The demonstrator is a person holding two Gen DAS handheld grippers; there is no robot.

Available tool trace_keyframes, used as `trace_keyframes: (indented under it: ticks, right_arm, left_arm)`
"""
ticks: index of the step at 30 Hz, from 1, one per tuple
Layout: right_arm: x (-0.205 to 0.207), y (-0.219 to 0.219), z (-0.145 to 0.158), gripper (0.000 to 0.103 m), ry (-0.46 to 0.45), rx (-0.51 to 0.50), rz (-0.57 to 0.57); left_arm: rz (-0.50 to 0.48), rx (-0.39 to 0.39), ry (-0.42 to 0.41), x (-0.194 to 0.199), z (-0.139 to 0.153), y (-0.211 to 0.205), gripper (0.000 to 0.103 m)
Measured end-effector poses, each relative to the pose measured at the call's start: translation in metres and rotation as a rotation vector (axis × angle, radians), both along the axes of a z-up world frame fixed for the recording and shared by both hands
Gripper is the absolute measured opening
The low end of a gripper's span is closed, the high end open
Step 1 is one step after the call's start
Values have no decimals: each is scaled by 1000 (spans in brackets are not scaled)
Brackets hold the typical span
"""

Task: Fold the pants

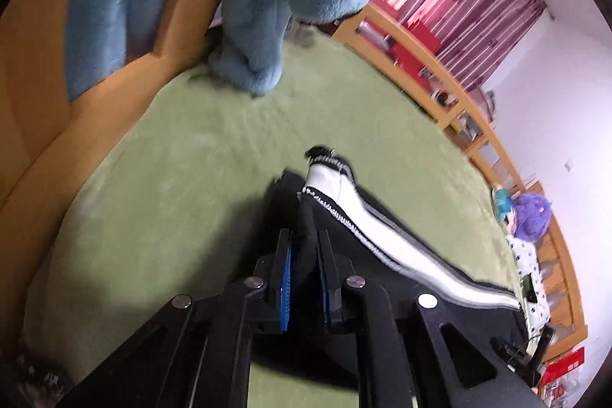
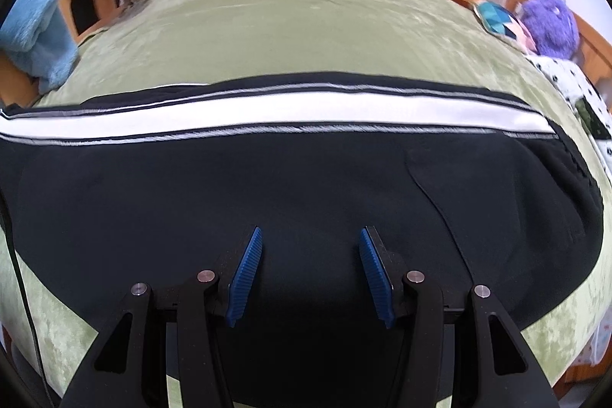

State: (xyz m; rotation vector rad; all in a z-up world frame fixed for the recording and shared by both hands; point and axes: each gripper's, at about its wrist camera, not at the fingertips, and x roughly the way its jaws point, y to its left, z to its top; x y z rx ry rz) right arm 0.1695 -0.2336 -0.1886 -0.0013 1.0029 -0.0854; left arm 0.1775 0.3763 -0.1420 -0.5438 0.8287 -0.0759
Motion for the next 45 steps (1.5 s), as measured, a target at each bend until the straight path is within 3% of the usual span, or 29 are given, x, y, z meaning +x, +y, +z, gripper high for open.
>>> trace_keyframes:
  ticks: [4, 5, 7, 9, 12, 17, 19, 22, 25, 26, 27, 29, 31, 39, 42, 45]
  right_arm:
    - [-2, 7, -2, 52, -7, 22, 19]
    - [-3, 8, -3, 52, -2, 31, 19]
    - [-5, 8, -3, 52, 3, 42, 19]
    - [-12, 7, 2, 52, -7, 40, 24]
    - [-22, 2, 9, 52, -22, 22, 21]
    - [-27, -4, 6, 52, -12, 52, -3]
    - [-27, -5, 4, 52, -6, 62, -9]
    - [-33, -4, 5, 52, -4, 56, 2]
    - [-40, -5, 5, 52, 3, 24, 10]
    - [-42, -7, 4, 52, 8, 24, 4]
    - [-43, -9, 2, 52, 13, 32, -3]
    - [-44, -14, 1, 52, 18, 50, -16]
    - [-45, -18, 2, 52, 12, 65, -23]
    - [-56, -41, 17, 52, -37, 102, -26]
    - [-63, -53, 20, 52, -54, 102, -31]
    - [-72, -75, 22, 52, -66, 100, -56]
  left_arm:
    - [37, 144, 129, 11, -42, -16, 17]
    - [61, 194, 171, 14, -52, -19, 27]
    - [103, 234, 178, 12, -55, -17, 44]
    - [147, 250, 121, -1, -45, -16, 77]
    - [182, 207, 48, -20, -32, -15, 88]
    - [182, -38, 138, -16, -75, -12, 87]
    - [216, -70, 158, -10, -94, -16, 86]
    - [234, -53, 96, -3, -95, -24, 86]
    - [269, -85, 98, 5, -100, -29, 79]
    - [288, -95, 108, 8, -102, -28, 69]
    - [292, -107, 104, 6, -101, -27, 52]
    - [268, -208, 93, 10, -103, -21, 23]
    - [281, -262, 61, 8, -97, -16, 19]
    - [210, -7, -98, 1, 0, -75, 18]
    - [150, 105, -160, 3, 42, -115, 18]
    - [68, 153, -221, 6, 77, -164, 18]
